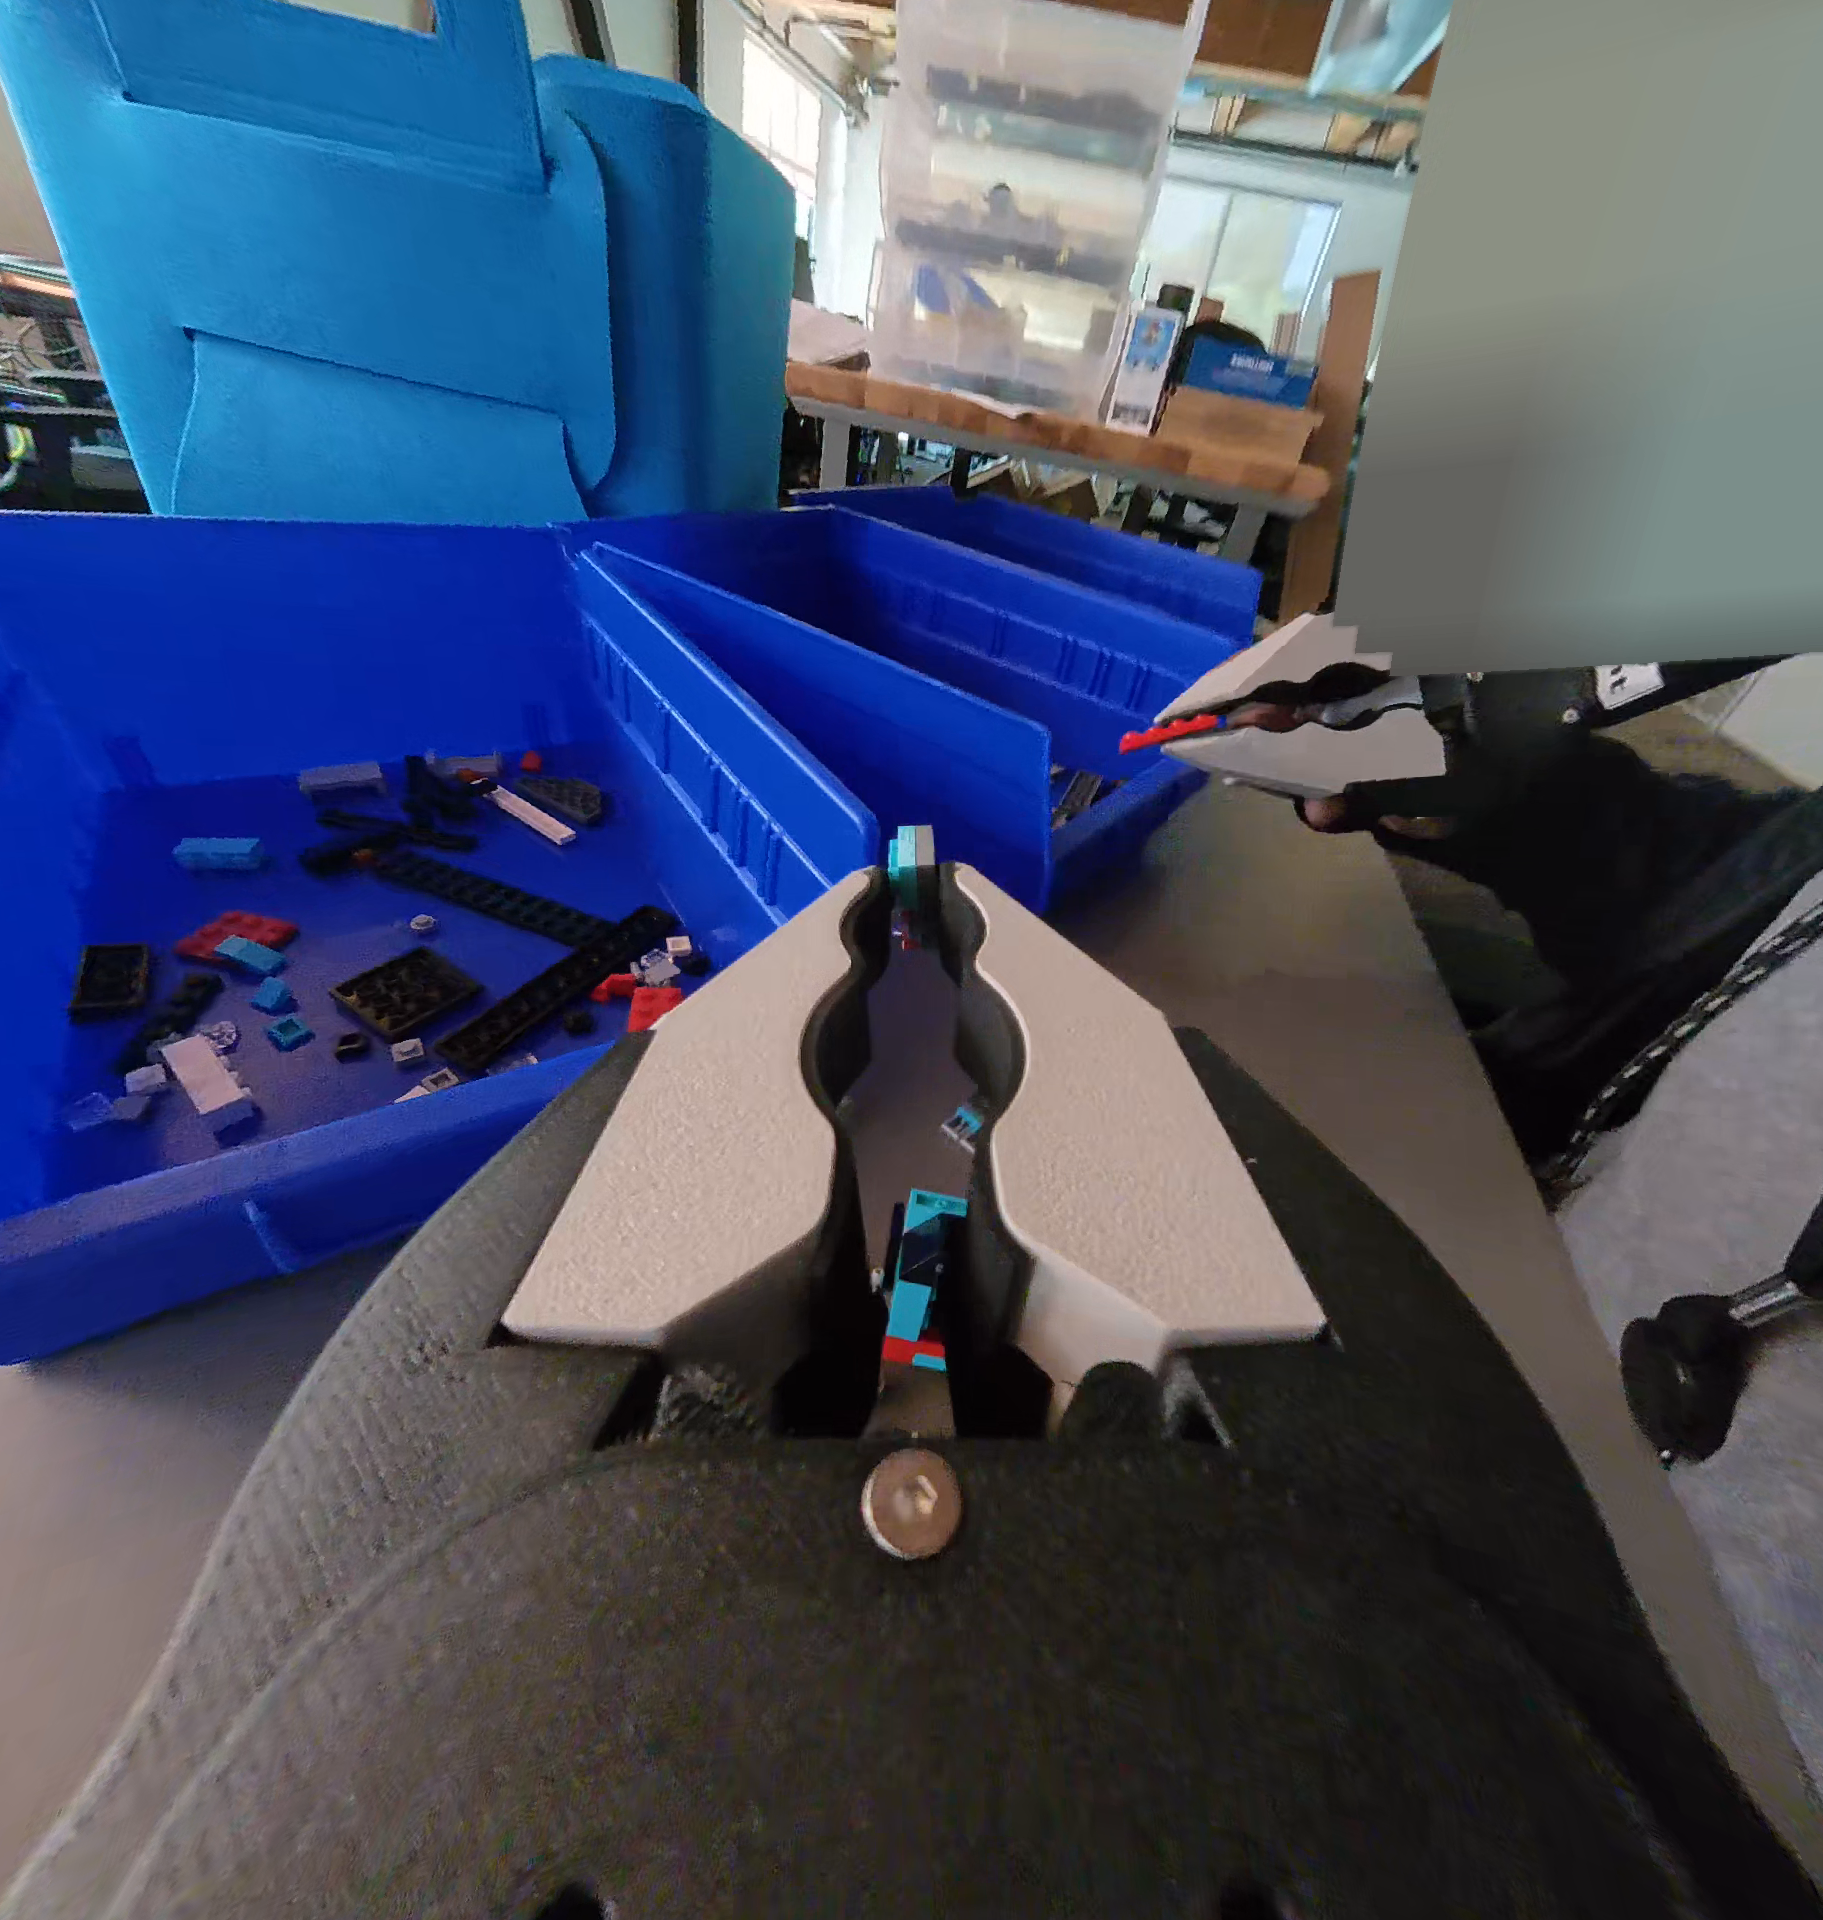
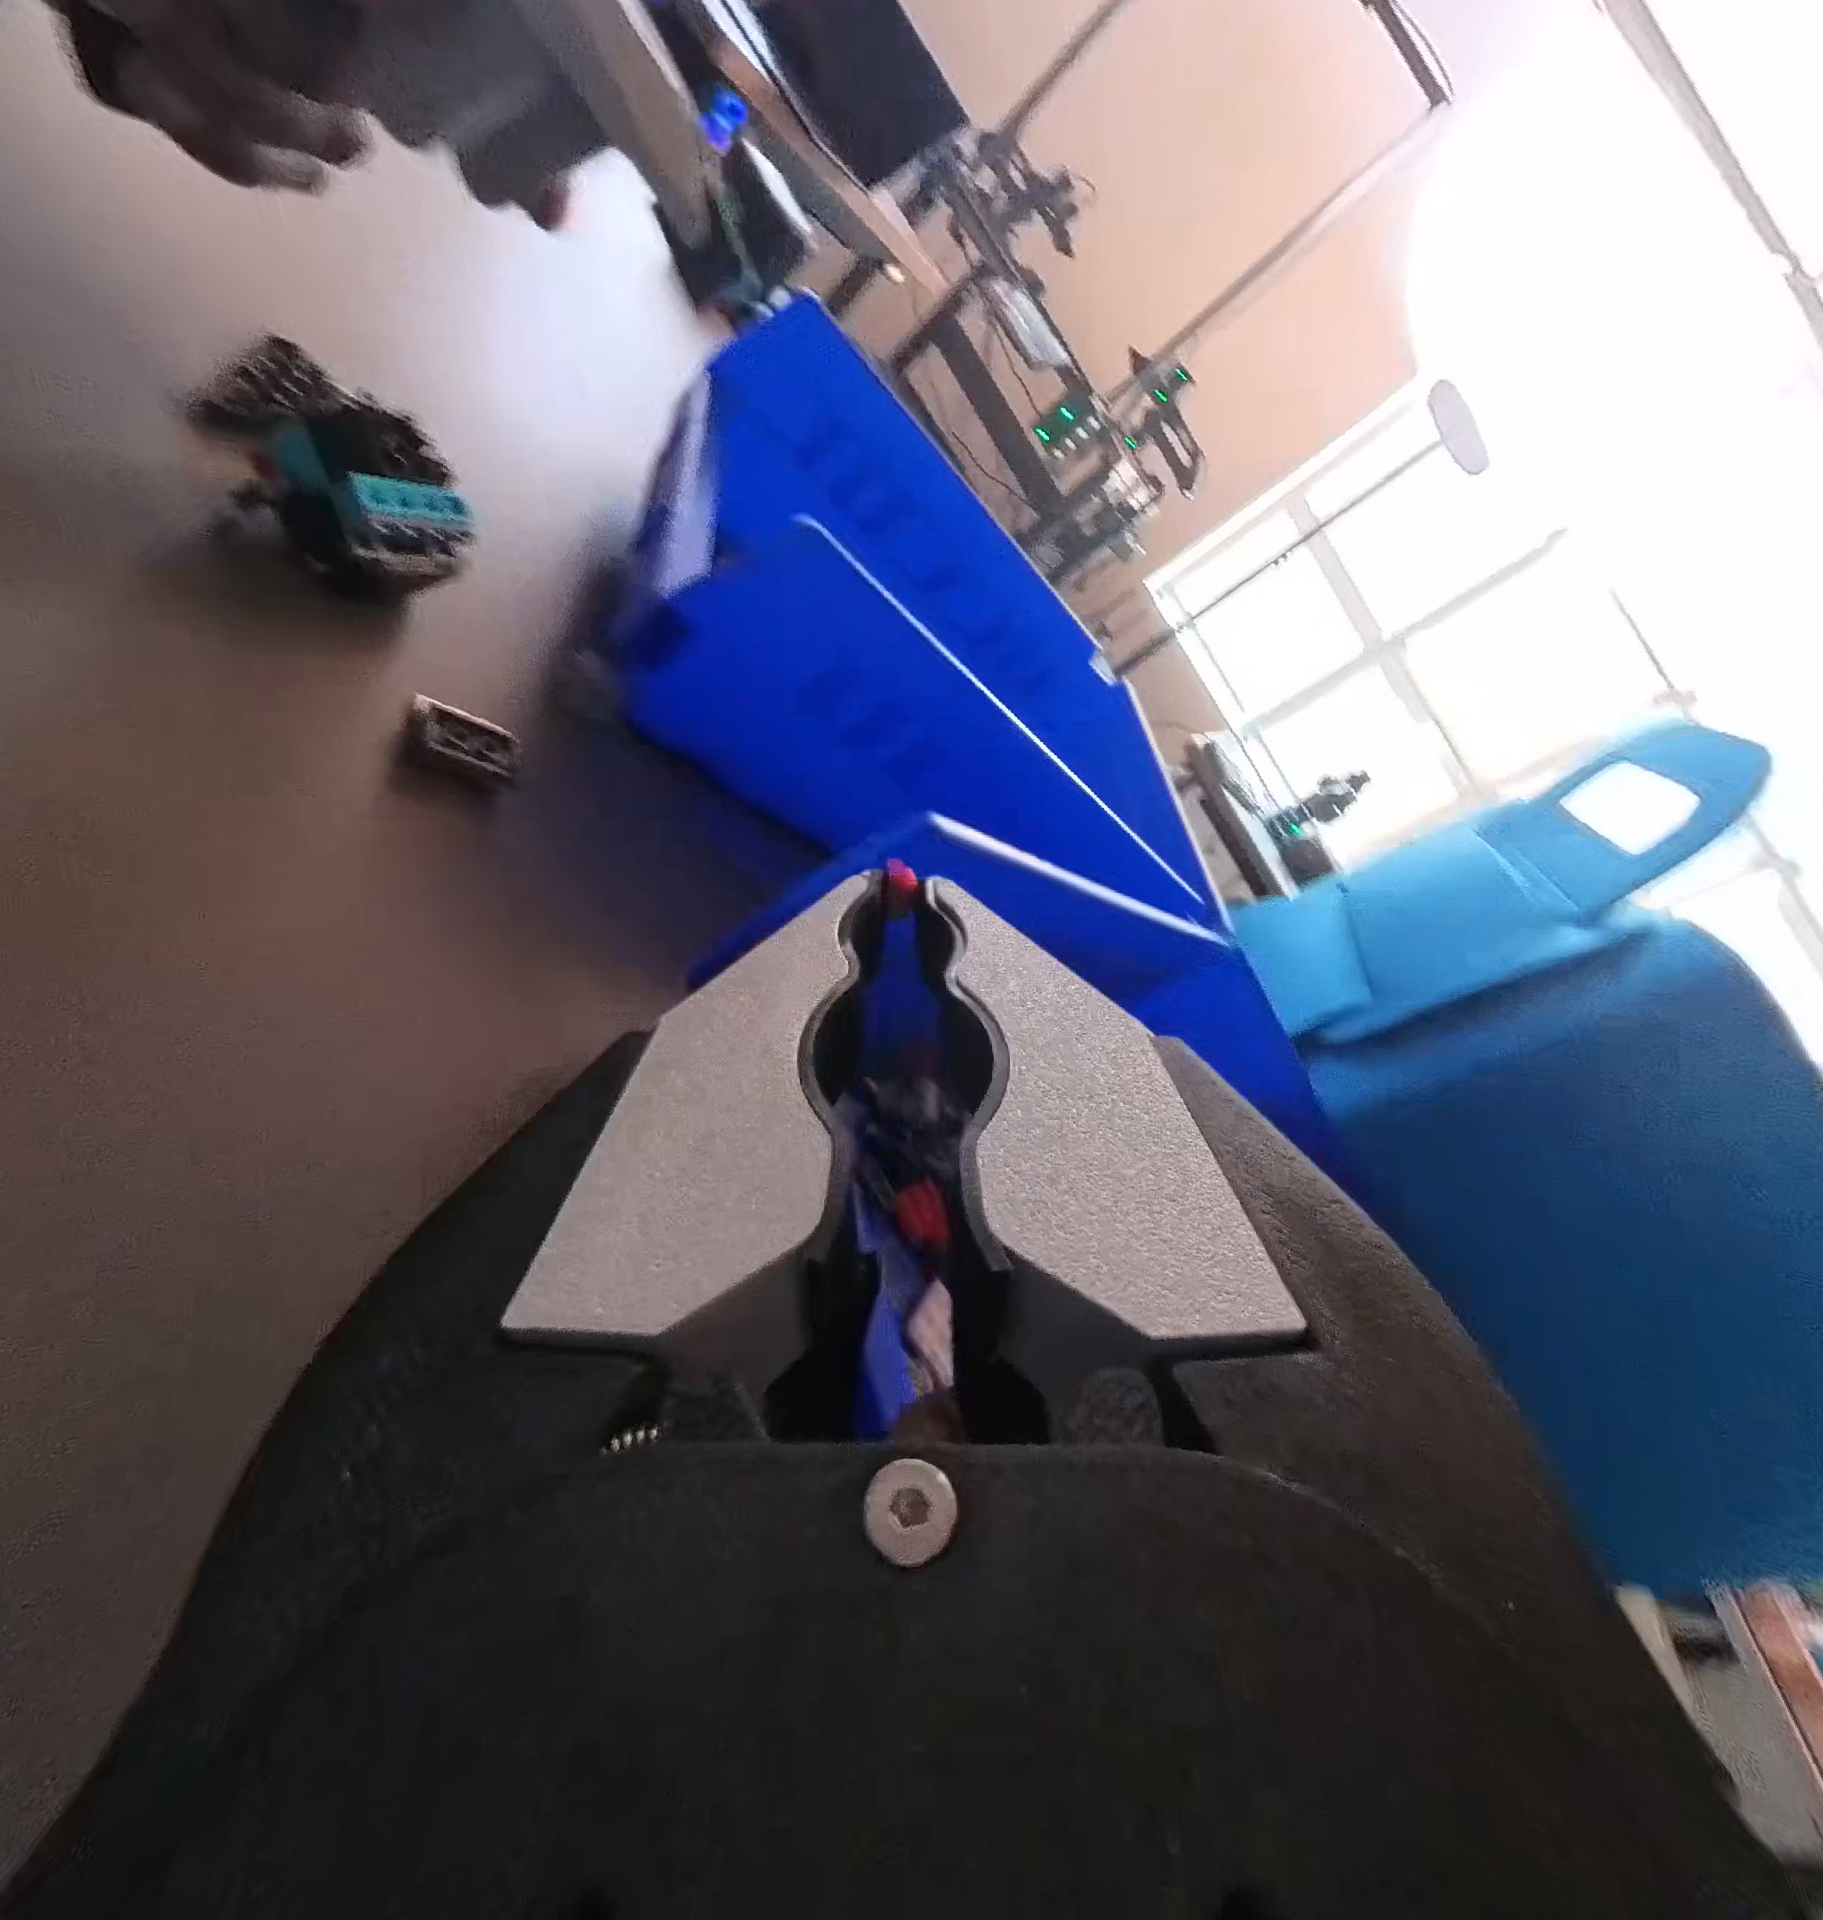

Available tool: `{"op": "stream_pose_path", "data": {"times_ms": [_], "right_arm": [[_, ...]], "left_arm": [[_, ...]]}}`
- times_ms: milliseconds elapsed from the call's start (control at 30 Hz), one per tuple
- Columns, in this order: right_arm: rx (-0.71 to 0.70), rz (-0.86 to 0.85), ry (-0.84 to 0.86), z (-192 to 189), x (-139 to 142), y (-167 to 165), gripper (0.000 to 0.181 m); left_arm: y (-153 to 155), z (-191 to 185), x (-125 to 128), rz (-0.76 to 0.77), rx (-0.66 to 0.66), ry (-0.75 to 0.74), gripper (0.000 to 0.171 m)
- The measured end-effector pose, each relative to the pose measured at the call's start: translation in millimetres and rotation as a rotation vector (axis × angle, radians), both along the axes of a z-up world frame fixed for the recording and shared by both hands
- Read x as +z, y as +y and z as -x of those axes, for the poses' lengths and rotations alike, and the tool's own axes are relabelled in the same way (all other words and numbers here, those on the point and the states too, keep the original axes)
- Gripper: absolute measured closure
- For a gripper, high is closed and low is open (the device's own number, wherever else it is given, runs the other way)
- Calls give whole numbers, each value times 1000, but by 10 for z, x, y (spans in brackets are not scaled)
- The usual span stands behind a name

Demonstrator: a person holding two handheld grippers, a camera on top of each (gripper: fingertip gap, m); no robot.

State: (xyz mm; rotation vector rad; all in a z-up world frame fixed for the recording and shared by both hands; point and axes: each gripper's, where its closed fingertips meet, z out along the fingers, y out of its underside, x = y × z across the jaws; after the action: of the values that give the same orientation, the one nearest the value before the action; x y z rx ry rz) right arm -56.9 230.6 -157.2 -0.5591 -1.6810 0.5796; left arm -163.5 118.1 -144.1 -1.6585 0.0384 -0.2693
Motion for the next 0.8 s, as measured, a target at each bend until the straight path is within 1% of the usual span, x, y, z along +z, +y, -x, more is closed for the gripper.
{"op": "stream_pose_path", "data": {"times_ms": [100,167,300,367,467,533,600,700,800], "right_arm": [[-127,31,53,-181,188,395,175],[-227,55,118,-321,349,697,174],[-501,115,253,-682,640,1449,175],[-641,173,271,-866,672,1833,175],[-785,270,214,-1030,527,2262,174],[-852,307,181,-1095,420,2447,174],[-893,341,147,-1124,328,2548,172],[-886,375,124,-1085,279,2541,166],[-872,347,119,-1039,344,2471,163]], "left_arm": [[-1,20,25,-20,1,-51,163],[5,24,21,-20,2,-68,163],[18,4,10,-18,1,-73,163],[25,-19,15,-19,-5,-73,163],[45,-52,2,-15,-17,-77,163],[58,-70,-21,-8,-22,-80,163],[67,-77,-39,-2,-23,-81,163],[73,-83,-42,-2,-28,-97,163],[76,-83,-41,-1,-35,-124,163]]}}
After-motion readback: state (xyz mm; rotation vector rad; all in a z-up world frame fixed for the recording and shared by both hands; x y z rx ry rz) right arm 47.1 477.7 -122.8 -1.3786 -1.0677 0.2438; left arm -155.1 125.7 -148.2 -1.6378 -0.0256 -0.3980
